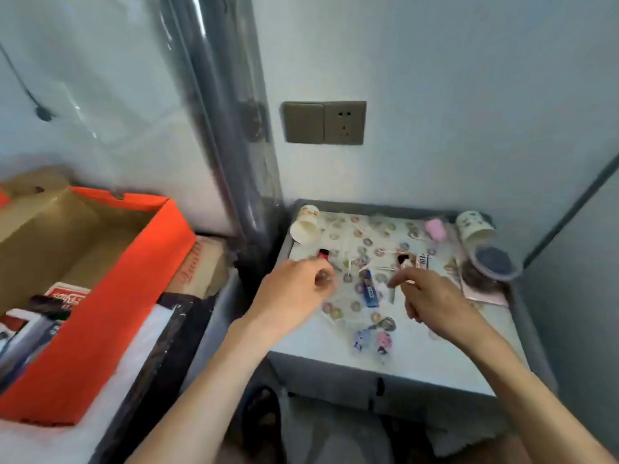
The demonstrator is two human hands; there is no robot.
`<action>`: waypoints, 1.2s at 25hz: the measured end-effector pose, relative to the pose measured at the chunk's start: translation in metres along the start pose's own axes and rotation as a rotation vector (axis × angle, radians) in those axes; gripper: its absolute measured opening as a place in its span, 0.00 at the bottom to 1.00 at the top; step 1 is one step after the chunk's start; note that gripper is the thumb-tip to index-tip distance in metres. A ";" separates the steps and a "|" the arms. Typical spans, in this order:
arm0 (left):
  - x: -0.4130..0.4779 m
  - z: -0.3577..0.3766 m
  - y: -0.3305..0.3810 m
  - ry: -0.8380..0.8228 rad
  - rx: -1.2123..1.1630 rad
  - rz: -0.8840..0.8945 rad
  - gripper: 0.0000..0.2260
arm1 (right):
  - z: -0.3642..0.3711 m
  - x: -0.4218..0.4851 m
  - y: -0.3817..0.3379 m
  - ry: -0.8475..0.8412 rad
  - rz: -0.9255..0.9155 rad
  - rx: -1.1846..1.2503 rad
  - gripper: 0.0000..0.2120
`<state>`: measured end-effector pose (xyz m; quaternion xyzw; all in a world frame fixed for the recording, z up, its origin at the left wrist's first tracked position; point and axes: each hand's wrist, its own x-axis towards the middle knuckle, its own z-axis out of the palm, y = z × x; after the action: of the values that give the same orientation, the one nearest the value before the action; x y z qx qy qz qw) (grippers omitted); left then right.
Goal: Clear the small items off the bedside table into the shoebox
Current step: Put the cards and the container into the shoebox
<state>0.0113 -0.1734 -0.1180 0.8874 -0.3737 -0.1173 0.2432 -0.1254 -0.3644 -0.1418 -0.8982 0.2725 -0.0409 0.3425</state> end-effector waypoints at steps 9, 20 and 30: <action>0.086 0.094 0.030 -0.148 0.050 0.047 0.09 | -0.034 0.059 0.128 0.440 0.229 -0.355 0.24; 0.049 0.138 0.044 -0.159 0.303 0.146 0.11 | -0.032 0.051 0.106 0.601 0.124 -0.179 0.34; 0.057 0.147 0.047 -0.151 0.317 0.104 0.05 | -0.012 0.039 0.089 0.514 0.054 0.126 0.36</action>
<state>-0.0352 -0.2930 -0.2207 0.8828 -0.4499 -0.1105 0.0771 -0.1361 -0.4462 -0.1939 -0.8275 0.3715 -0.2754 0.3184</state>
